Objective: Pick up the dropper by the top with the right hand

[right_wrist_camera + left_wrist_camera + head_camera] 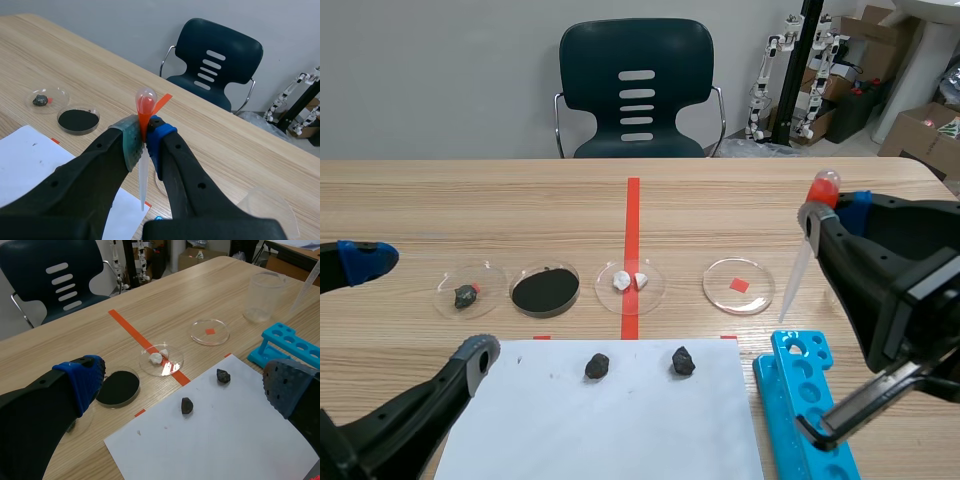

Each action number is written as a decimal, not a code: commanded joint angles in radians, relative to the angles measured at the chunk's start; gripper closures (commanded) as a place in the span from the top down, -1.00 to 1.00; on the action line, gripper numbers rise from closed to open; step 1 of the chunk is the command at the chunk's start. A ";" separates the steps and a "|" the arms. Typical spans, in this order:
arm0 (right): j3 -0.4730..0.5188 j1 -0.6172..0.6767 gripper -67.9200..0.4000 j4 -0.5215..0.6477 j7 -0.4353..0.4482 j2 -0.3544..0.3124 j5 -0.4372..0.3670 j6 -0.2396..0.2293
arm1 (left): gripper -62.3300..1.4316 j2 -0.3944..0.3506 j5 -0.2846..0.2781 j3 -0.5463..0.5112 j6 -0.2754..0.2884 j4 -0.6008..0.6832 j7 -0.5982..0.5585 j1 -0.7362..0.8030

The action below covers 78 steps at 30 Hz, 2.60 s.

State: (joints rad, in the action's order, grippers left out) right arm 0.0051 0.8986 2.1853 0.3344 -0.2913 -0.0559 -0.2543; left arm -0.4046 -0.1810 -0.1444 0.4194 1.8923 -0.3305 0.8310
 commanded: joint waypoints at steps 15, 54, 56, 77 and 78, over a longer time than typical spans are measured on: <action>0.003 0.001 -0.98 0.014 0.011 -0.002 -0.008 0.003 | 1.00 0.005 -0.021 -0.002 0.003 0.011 -0.142 -0.003; 0.003 0.001 -0.98 0.014 0.007 -0.002 -0.003 0.003 | 1.00 0.005 0.126 -0.002 0.229 0.011 -0.280 -0.003; 0.003 0.001 -0.98 0.014 0.007 -0.002 0.002 0.003 | 1.00 0.005 0.126 -0.002 0.235 0.011 -0.279 -0.003; 0.003 0.001 -0.98 0.014 0.004 -0.002 0.003 0.003 | 1.00 0.005 0.220 -0.002 0.238 0.011 -0.221 -0.003; 0.003 0.001 -0.98 0.014 0.004 -0.002 0.003 0.003 | 1.00 0.005 0.220 -0.002 0.238 0.011 -0.221 -0.003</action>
State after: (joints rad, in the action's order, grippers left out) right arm 0.0051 0.8986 2.1853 0.3302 -0.2913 -0.0486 -0.2546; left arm -0.4046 0.0528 -0.1444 0.6563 1.8923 -0.5346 0.8307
